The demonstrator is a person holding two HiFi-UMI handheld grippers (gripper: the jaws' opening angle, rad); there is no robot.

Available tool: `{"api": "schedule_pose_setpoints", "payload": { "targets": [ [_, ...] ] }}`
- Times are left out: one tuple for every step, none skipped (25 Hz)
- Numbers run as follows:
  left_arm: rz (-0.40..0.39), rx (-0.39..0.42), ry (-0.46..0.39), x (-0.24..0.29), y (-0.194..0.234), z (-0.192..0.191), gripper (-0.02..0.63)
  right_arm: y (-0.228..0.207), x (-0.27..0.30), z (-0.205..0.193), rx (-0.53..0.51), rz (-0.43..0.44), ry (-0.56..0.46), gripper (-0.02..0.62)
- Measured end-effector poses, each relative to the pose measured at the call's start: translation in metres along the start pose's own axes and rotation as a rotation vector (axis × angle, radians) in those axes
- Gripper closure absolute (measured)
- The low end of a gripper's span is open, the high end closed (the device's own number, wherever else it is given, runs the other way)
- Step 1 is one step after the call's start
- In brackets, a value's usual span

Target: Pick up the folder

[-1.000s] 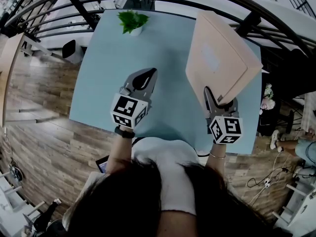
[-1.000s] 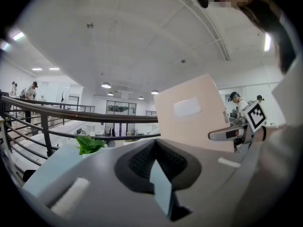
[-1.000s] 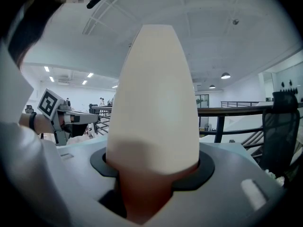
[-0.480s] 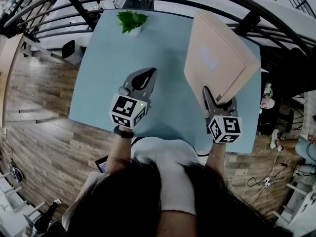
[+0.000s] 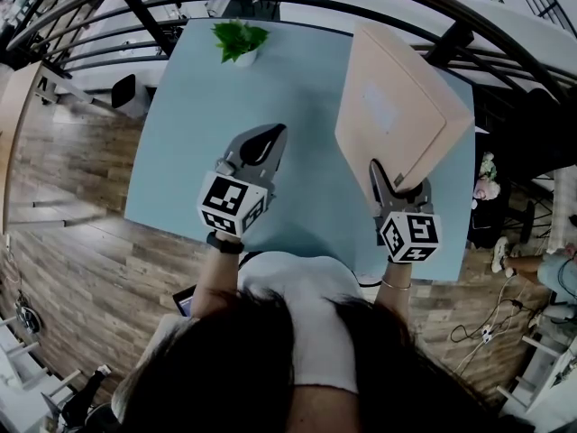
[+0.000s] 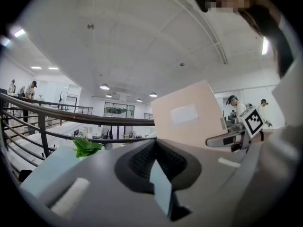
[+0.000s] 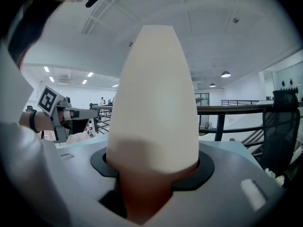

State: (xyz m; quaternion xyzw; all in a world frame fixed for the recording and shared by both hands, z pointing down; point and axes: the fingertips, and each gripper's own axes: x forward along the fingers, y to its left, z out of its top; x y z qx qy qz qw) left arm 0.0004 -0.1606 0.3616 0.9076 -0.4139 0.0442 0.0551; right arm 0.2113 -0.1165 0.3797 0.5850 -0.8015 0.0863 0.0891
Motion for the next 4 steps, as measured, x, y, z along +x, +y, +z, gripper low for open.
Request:
{"api": "schedule_pose_setpoints", "payload": {
  "targets": [
    [0.000, 0.000, -0.003, -0.0001, 0.0004, 0.0008, 0.549, -0.0001, 0.0000, -0.0004, 0.001, -0.001, 0.001, 0.327],
    [0.000, 0.000, -0.005, -0.0002, 0.0006, 0.0012, 0.549, -0.0003, -0.0003, -0.0009, 0.003, -0.002, 0.002, 0.327],
    [0.000, 0.000, -0.005, -0.0005, 0.0006, 0.0014, 0.549, -0.0005, -0.0007, -0.0016, 0.005, -0.004, 0.003, 0.327],
    [0.001, 0.000, -0.006, -0.0008, 0.0006, 0.0016, 0.549, -0.0006, -0.0012, -0.0023, 0.007, -0.005, 0.004, 0.327]
  ]
}}
